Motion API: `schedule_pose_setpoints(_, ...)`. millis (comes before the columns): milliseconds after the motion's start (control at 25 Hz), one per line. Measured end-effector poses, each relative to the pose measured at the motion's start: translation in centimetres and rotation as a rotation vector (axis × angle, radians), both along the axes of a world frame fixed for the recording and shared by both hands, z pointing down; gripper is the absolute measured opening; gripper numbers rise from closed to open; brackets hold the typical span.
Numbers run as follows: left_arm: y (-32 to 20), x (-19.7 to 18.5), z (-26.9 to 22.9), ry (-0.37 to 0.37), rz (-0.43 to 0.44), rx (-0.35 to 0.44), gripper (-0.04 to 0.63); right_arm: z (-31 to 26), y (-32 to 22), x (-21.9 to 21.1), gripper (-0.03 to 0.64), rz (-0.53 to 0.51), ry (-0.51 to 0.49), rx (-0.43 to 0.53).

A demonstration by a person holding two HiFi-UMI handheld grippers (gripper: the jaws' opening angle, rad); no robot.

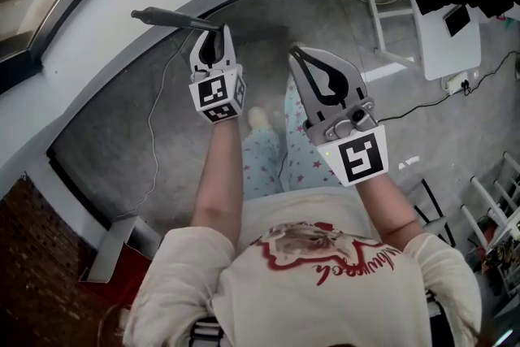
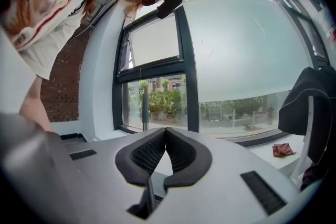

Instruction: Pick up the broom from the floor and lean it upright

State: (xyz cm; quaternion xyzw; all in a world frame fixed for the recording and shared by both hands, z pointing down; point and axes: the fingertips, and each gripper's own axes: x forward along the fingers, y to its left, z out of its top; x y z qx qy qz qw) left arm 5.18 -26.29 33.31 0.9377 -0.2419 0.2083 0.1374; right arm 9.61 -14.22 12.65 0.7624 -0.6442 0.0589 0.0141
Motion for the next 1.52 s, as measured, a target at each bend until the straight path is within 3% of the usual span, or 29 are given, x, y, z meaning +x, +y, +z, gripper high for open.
schedule_pose_setpoints(400, -7.0, 7.6, 3.2, -0.087, -0.076, -0.029, 0.086, 0.1, -8.4, 10.4, 0.025, -0.196, 0.027, -0.074)
schedule_pose_setpoints(560, -9.0, 10.5, 3.8, -0.098, -0.072, -0.042, 0.086, 1.0, -10.5, 13.5, 0.025, -0.205, -0.004, -0.093)
schedule_pose_setpoints(800, -11.9, 12.5, 4.1, -0.105, -0.014, -0.046, 0.086, 1.9, -13.7, 14.8, 0.025, -0.171, -0.044, -0.1)
schedule_pose_setpoints(1120, -13.3, 11.3, 5.2, -0.174, 0.084, -0.102, 0.095, -0.5, -17.0, 13.5, 0.025, -0.151, -0.047, -0.102)
schedule_pose_setpoints(1280, -13.0, 11.1, 5.5, -0.156, 0.144, -0.123, 0.096, 0.0, -17.3, 13.4, 0.025, -0.117, -0.046, -0.118)
schedule_pose_setpoints(1520, -11.7, 11.7, 3.9, -0.12, 0.265, -0.155, 0.245, -1.1, -17.5, 13.1, 0.025, -0.089, -0.033, -0.096)
